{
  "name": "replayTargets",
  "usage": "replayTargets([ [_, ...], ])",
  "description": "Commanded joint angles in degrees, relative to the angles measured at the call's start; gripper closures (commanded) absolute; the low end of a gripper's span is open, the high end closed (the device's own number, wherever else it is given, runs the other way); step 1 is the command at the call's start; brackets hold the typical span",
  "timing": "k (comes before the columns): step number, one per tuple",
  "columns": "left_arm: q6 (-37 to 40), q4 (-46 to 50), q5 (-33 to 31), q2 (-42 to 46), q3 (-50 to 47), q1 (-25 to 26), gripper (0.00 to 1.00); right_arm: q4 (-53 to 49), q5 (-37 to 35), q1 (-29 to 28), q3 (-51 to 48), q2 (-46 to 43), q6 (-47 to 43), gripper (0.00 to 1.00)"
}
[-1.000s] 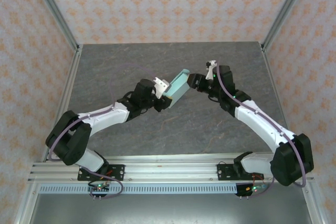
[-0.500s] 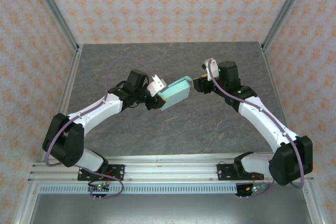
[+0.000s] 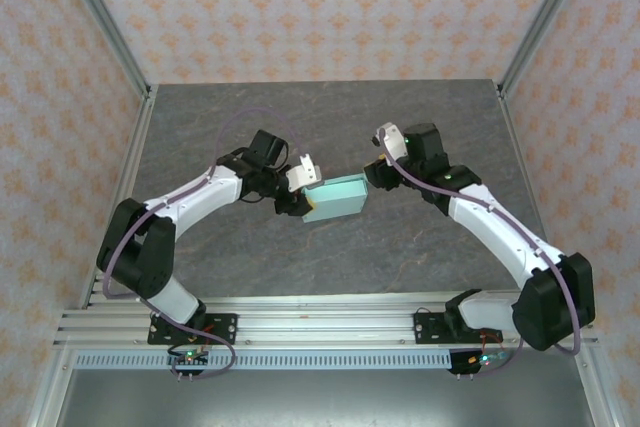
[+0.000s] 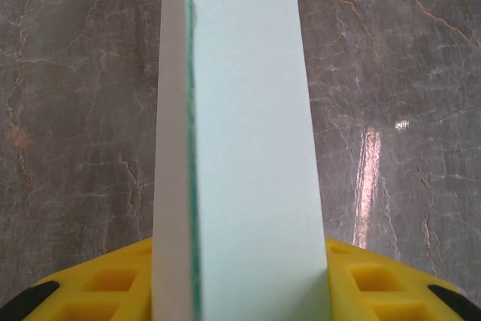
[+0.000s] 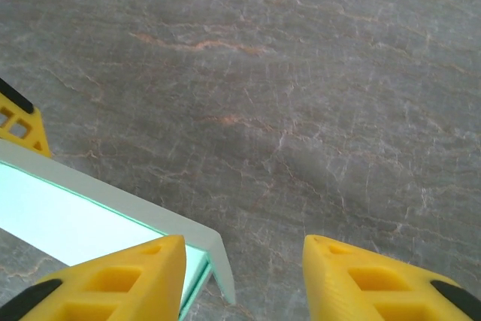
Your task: Fold the paper box
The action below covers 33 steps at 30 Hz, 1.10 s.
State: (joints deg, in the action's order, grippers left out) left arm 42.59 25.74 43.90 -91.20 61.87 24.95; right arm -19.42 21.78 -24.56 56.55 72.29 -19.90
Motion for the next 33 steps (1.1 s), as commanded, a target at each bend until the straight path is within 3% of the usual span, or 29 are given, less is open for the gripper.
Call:
replayTargets([
  [1,4.6,2.9,3.8,-0.8,2.2,-0.6,0.7,-3.4,-3.5,-1.0,-0.4,0.0,1.2,0.56],
  [12,5.0,3.6,4.1,-1.7,3.4,-1.0,0.69,-8.0,-3.2,-3.9,-1.2,-3.0,1.6,0.6],
  [33,5.1,5.8,1.2,-6.8,6.4,-0.8,0.68,-7.1,-4.2,-3.9,-0.8,4.0,1.5,0.68],
])
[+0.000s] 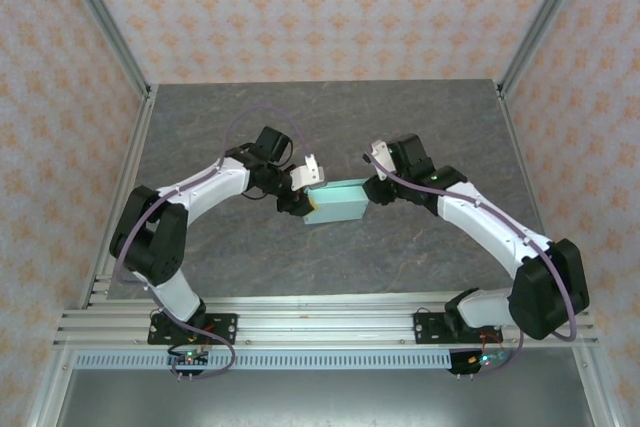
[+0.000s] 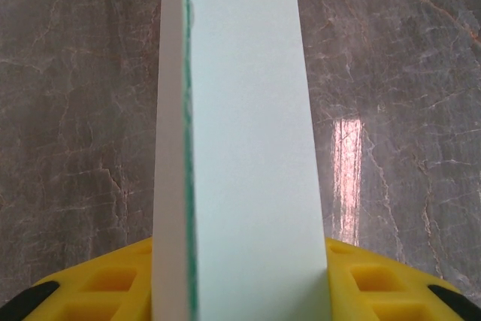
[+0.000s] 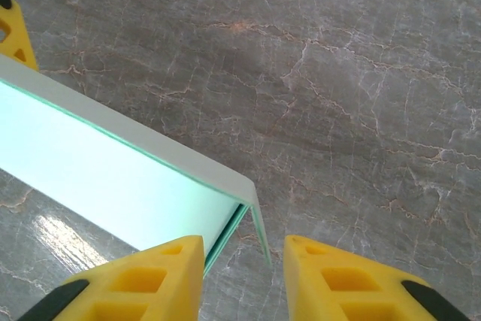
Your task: Fold the paper box
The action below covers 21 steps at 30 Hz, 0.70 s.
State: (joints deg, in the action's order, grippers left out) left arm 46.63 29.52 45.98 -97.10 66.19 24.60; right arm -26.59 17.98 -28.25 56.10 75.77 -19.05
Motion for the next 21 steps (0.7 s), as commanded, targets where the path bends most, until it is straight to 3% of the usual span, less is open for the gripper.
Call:
replayTargets([
  [1,1.0,1.9,-1.1,-1.2,2.1,-0.4,0.68,-0.1,-0.7,-0.2,-0.3,0.7,0.6,0.68],
  [14,2.9,7.1,-8.3,-4.8,5.6,0.3,0.62,-1.5,-2.0,-0.2,1.0,2.7,-0.2,0.69],
  [21,3.2,7.5,-8.8,-5.1,5.9,0.4,0.6,-1.3,-1.9,-0.2,1.6,3.8,-0.5,0.69],
])
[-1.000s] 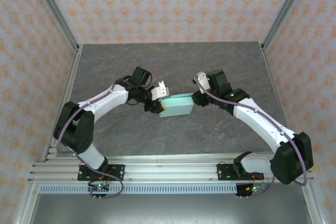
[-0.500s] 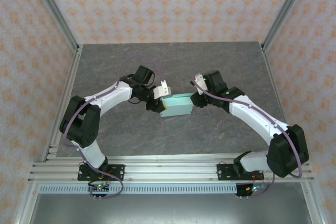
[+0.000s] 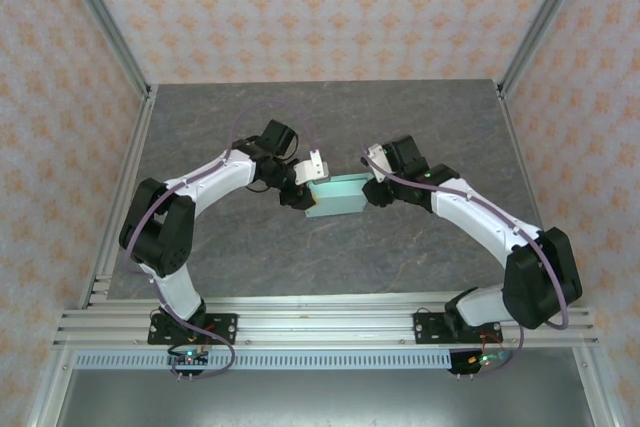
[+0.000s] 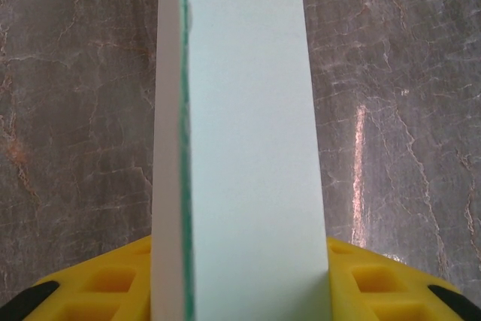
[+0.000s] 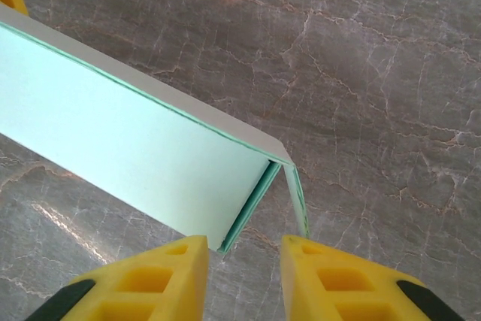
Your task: Fold the paper box
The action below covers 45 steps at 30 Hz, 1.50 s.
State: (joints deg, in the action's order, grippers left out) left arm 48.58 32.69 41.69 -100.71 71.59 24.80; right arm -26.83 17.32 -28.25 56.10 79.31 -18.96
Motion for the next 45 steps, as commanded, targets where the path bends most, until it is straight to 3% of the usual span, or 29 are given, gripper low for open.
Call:
replayTargets([
  [1,1.2,4.7,-4.6,-1.6,0.8,0.2,0.59,-1.0,-1.2,-0.2,2.0,0.4,-0.7,0.69],
  [21,0.9,4.9,-5.3,-1.8,1.3,0.2,0.58,-3.2,-5.4,1.1,6.2,4.1,-4.0,0.65],
  [30,0.9,4.9,-5.7,-2.0,1.3,0.2,0.58,-6.0,-6.2,1.3,6.2,-0.2,-3.9,0.65],
  [45,0.5,6.6,-7.3,-2.6,2.6,0.5,0.55,-4.8,-0.7,2.5,10.4,8.2,-6.1,0.64],
])
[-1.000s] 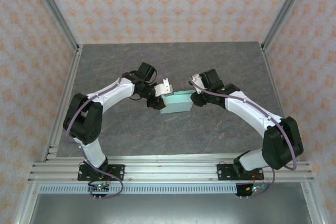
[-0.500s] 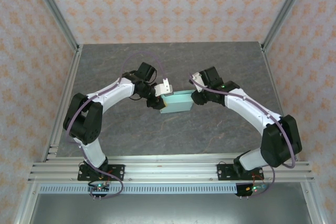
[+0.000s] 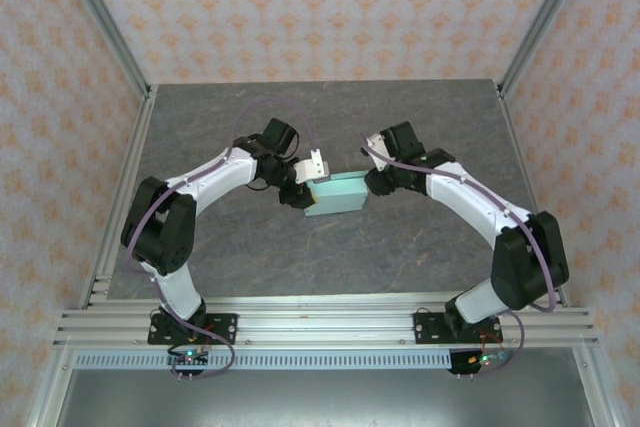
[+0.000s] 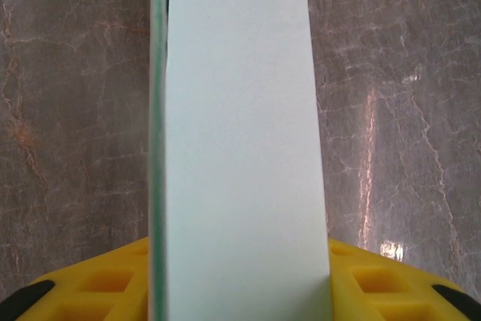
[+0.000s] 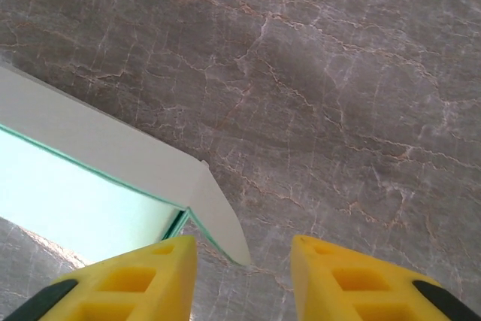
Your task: Fold the paper box
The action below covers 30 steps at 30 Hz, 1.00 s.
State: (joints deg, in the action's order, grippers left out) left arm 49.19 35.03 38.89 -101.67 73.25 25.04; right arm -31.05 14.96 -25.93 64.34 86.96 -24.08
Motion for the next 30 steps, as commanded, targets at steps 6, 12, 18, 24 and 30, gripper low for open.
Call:
replayTargets([
  [6,-0.9,4.5,-5.1,-1.9,1.5,0.5,0.54,-0.9,3.3,0.2,2.4,0.8,-0.8,0.73],
  [12,-0.9,5.0,-6.3,-2.4,2.0,0.9,0.54,-0.9,4.1,0.2,2.5,0.5,-0.2,0.75],
  [18,-0.8,5.7,-6.9,-2.9,2.6,1.1,0.59,-0.5,3.1,0.3,2.8,0.0,-0.4,0.69],
  [24,-0.8,6.0,-7.1,-3.1,2.9,1.3,0.6,-1.3,2.8,0.2,3.9,1.0,-1.4,0.67],
  [30,-0.8,5.7,-7.4,-2.9,2.5,1.4,0.6,-2.5,3.0,0.2,5.8,2.7,-2.2,0.68],
])
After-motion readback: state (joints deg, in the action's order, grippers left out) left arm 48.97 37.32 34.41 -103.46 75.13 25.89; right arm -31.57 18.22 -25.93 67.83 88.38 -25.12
